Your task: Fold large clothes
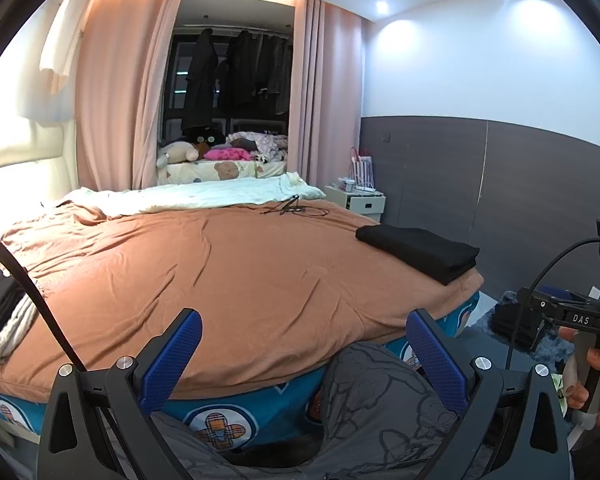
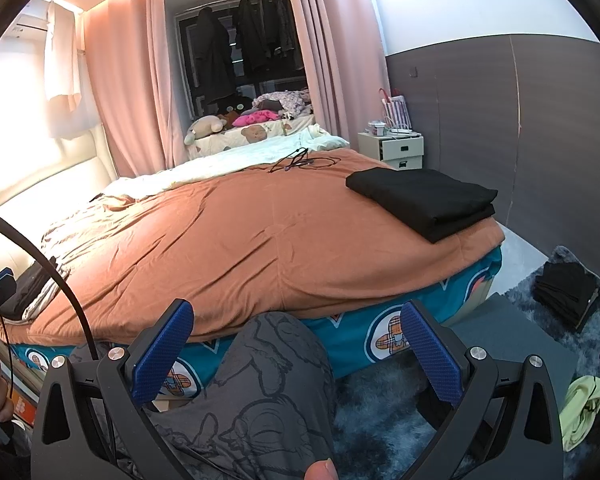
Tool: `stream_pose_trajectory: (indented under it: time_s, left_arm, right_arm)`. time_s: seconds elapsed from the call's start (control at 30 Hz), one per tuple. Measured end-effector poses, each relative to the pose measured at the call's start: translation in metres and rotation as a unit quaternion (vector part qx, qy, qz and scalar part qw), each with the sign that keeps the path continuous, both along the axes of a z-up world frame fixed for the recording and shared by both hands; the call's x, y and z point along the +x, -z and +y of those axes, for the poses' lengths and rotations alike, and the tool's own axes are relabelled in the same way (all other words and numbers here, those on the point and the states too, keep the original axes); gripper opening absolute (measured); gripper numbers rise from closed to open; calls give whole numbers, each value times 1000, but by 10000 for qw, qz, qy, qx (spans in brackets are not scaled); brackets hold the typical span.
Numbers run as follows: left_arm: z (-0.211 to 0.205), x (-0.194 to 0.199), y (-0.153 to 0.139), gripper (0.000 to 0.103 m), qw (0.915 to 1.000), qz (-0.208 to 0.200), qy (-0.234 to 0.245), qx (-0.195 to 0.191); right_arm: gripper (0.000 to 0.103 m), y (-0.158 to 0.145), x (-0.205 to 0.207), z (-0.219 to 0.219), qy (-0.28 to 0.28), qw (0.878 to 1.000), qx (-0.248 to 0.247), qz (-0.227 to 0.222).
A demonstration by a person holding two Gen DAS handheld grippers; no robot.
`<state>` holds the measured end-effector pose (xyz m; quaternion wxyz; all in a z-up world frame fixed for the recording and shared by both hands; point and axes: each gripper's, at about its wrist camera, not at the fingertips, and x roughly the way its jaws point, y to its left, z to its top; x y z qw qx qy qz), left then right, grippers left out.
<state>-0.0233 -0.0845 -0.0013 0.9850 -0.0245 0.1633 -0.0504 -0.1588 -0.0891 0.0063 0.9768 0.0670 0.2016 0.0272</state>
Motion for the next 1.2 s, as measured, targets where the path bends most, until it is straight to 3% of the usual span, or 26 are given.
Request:
stream_pose_trajectory:
  time_s: [1.2]
  left_arm:
    - [-15,-16,-1,103,9999,-143,-28,35]
  right_arm:
    - [103,4,3,-16,65,9999,34,-101]
